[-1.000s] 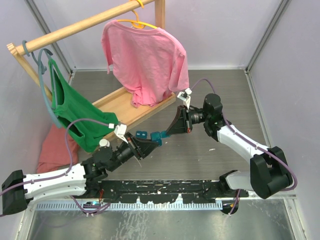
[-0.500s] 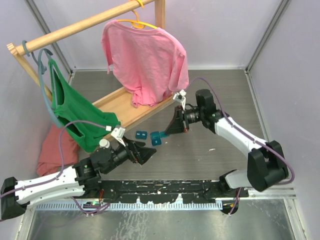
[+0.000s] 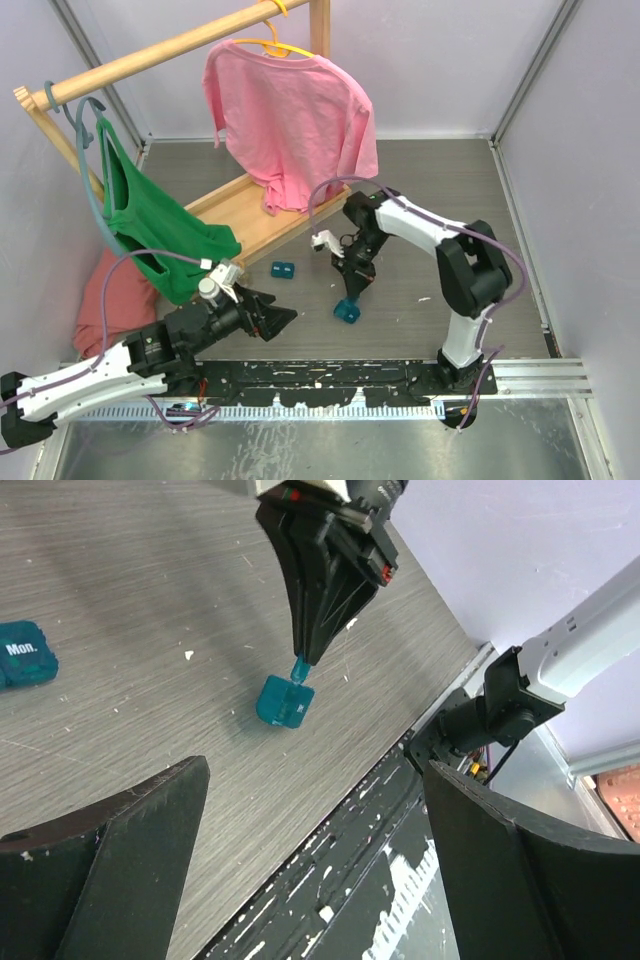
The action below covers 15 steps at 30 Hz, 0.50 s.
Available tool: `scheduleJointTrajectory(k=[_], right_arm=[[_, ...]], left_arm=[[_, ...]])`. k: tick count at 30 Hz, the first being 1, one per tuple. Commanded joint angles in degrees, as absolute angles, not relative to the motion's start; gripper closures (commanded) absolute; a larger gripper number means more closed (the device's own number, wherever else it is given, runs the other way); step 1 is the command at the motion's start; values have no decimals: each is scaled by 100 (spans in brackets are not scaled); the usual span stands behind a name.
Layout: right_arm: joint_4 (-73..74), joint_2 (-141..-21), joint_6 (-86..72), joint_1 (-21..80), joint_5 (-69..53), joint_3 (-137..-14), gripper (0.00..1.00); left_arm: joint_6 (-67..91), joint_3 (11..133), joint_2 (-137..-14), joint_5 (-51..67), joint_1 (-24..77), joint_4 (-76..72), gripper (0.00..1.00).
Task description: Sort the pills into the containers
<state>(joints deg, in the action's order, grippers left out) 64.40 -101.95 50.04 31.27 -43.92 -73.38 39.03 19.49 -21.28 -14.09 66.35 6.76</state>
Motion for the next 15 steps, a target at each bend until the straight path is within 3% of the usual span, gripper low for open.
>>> scheduleJointTrajectory(k=[1, 8, 15], right_arm=[[7843, -10819, 6072, 3510, -3682, -8059, 97], [8248, -11836, 6163, 3956, -3334, -8941, 90], [8385, -12179, 6032, 4011, -3270, -9844, 66]], left_arm=[[3805, 1833, -1990, -1252, 6624, 634, 10], [3889, 1588, -1841, -1200, 6616, 522, 12], [3897, 1495, -1715, -1206, 6624, 522, 12]])
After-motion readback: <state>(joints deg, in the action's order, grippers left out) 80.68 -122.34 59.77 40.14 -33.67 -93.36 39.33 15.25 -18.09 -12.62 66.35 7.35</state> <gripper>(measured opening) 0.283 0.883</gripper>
